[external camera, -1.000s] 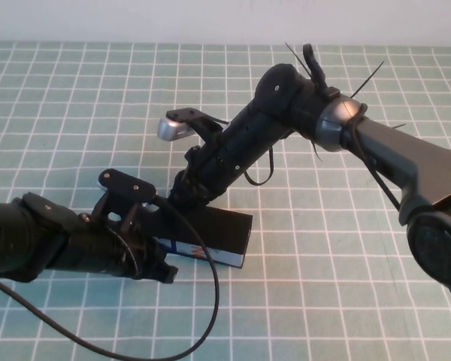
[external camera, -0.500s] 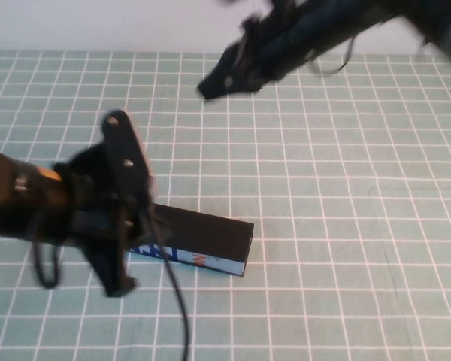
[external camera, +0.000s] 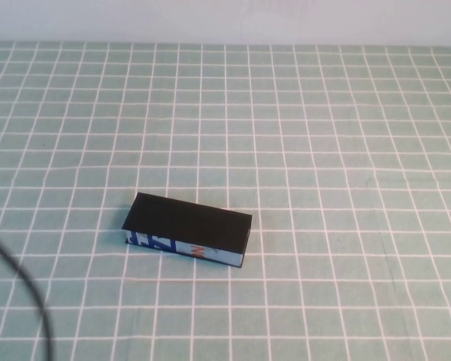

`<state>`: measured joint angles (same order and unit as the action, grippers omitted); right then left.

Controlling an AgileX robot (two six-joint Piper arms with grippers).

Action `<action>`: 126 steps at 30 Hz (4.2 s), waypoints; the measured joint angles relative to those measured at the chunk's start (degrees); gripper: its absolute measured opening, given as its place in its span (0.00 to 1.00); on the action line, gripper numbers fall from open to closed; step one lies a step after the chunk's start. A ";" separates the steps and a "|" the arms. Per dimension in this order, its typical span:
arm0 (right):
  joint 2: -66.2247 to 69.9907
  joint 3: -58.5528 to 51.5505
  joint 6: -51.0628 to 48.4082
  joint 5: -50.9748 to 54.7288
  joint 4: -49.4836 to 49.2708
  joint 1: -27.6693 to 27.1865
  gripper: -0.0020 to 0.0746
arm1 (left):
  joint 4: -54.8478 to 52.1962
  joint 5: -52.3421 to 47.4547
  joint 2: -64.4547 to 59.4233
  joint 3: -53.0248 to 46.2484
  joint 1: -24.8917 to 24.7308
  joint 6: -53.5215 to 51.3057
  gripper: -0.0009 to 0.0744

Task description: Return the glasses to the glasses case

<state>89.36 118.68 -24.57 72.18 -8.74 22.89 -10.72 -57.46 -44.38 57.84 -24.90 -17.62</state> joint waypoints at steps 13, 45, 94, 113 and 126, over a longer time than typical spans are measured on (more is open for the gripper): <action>-39.58 -47.00 8.08 -25.84 2.16 -0.14 0.01 | -2.76 6.50 22.72 -11.59 0.00 22.73 0.01; -81.74 -101.93 8.50 -45.54 -2.26 -0.14 0.01 | -2.54 17.48 29.04 -27.44 0.00 31.21 0.01; -81.74 -102.02 8.50 -42.78 -2.26 -0.14 0.01 | -0.13 36.80 44.91 -59.29 17.54 36.07 0.01; -81.74 -102.02 8.50 -42.78 -2.26 -0.14 0.01 | -2.45 36.50 44.91 -59.29 17.54 36.07 0.01; -82.04 -102.02 8.50 -42.78 -2.26 -0.92 0.01 | -2.57 36.40 44.91 -59.29 17.54 36.07 0.01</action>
<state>7.32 16.66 -16.07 29.40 -11.00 21.96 -13.29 -21.06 0.53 -1.45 -7.36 18.45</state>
